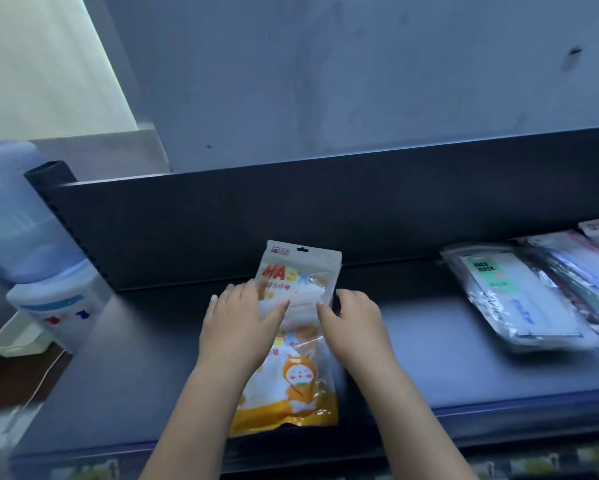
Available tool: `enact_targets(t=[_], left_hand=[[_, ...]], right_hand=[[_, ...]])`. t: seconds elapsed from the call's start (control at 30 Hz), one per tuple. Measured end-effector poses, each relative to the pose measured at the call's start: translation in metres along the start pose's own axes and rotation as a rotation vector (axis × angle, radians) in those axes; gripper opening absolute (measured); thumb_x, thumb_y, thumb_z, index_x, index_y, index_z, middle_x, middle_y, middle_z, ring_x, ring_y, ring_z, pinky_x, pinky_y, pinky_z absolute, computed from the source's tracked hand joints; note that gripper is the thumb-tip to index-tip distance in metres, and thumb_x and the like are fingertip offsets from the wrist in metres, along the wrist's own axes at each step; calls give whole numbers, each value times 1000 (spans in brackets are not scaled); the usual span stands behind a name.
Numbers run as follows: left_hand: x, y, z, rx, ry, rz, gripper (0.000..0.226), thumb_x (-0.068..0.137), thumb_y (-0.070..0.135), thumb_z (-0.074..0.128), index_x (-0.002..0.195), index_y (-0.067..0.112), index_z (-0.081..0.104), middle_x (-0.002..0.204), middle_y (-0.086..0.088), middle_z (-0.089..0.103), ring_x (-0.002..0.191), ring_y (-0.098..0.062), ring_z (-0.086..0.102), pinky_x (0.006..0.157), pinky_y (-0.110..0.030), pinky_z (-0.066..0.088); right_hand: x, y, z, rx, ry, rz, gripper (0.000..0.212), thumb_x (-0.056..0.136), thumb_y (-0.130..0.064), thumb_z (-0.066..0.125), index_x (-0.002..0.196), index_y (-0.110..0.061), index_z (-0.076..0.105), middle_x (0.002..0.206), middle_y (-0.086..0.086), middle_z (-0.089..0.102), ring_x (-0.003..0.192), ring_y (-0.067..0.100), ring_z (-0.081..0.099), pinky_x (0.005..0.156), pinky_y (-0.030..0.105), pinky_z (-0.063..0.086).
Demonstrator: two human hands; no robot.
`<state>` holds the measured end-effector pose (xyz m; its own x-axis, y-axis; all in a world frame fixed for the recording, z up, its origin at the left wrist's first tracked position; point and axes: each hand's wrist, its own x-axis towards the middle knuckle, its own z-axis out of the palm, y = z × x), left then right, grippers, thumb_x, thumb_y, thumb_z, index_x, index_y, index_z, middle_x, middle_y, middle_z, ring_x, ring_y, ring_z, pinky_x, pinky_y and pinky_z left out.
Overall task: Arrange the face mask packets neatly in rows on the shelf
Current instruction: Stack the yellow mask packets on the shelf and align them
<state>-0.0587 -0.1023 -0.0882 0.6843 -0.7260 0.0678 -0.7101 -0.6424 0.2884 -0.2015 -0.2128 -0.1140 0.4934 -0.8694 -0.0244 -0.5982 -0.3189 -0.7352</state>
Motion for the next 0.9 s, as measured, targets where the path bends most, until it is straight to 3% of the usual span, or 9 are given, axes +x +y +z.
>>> enact_targets(t=[0.13, 0.27, 0.33, 0.4, 0.53, 0.6, 0.67, 0.73, 0.9], left_hand=[[-10, -27, -4, -95, -140, -135, 78, 85, 73, 61, 140, 19, 50, 135, -2, 63, 132, -30, 55, 122, -47, 33], [-17, -44, 5, -325, -137, -213, 45, 78, 55, 74, 116, 36, 58, 112, 11, 70, 118, -23, 62, 119, -53, 38], [-19, -47, 8, -541, -88, -265, 38, 76, 45, 81, 105, 42, 56, 104, 14, 70, 106, -18, 67, 100, -51, 56], [-20, -49, 8, -732, -29, -287, 38, 81, 26, 87, 105, 37, 59, 101, 11, 72, 93, -12, 71, 80, -44, 64], [-12, -60, 6, -1025, 63, -341, 31, 83, 5, 87, 104, 22, 73, 95, 2, 80, 89, -16, 78, 69, -35, 64], [-8, -66, 4, -1211, 58, -448, 25, 80, 4, 88, 99, 15, 77, 90, -1, 83, 85, -18, 80, 71, -36, 64], [-2, -74, 4, -1351, 32, -541, 20, 80, 6, 88, 97, 8, 76, 91, -8, 83, 90, -25, 80, 79, -42, 63], [1, -78, 2, -1440, 23, -562, 13, 88, 9, 82, 96, 6, 72, 95, -14, 82, 84, -26, 79, 73, -41, 62], [3, -82, 3, -1392, 24, -553, 15, 106, 30, 63, 109, 15, 64, 96, -12, 81, 82, -26, 81, 71, -45, 65]], right_hand=[[0, -7, 18, 165, 61, 164, 32, 96, -50, 49, 90, -24, 67, 103, -1, 66, 97, 22, 62, 82, 46, 58], [-3, -12, 23, 370, 164, 254, 23, 91, -48, 57, 84, -29, 68, 97, -8, 71, 97, 21, 66, 84, 50, 60], [-2, -12, 25, 446, 169, 266, 18, 87, -45, 60, 83, -31, 70, 95, -10, 73, 99, 22, 67, 84, 52, 61], [-1, -13, 27, 543, 148, 272, 12, 87, -40, 63, 86, -32, 73, 94, -9, 75, 98, 22, 70, 81, 53, 63], [-3, -18, 19, 713, 135, 264, 8, 99, -23, 63, 99, -22, 70, 101, 4, 76, 97, 28, 74, 83, 53, 64], [0, -18, 14, 766, 144, 259, 10, 102, -19, 56, 105, -18, 66, 103, 10, 75, 93, 28, 73, 79, 46, 64], [3, -17, 12, 831, 128, 276, 12, 102, -17, 53, 108, -17, 63, 106, 16, 75, 93, 33, 74, 77, 48, 63], [5, -15, 13, 893, 97, 297, 13, 103, -18, 51, 111, -19, 61, 109, 15, 75, 100, 37, 75, 77, 52, 64], [4, -12, 14, 1011, 118, 296, 15, 107, -21, 52, 119, -20, 60, 106, 8, 77, 92, 27, 78, 70, 42, 65]])
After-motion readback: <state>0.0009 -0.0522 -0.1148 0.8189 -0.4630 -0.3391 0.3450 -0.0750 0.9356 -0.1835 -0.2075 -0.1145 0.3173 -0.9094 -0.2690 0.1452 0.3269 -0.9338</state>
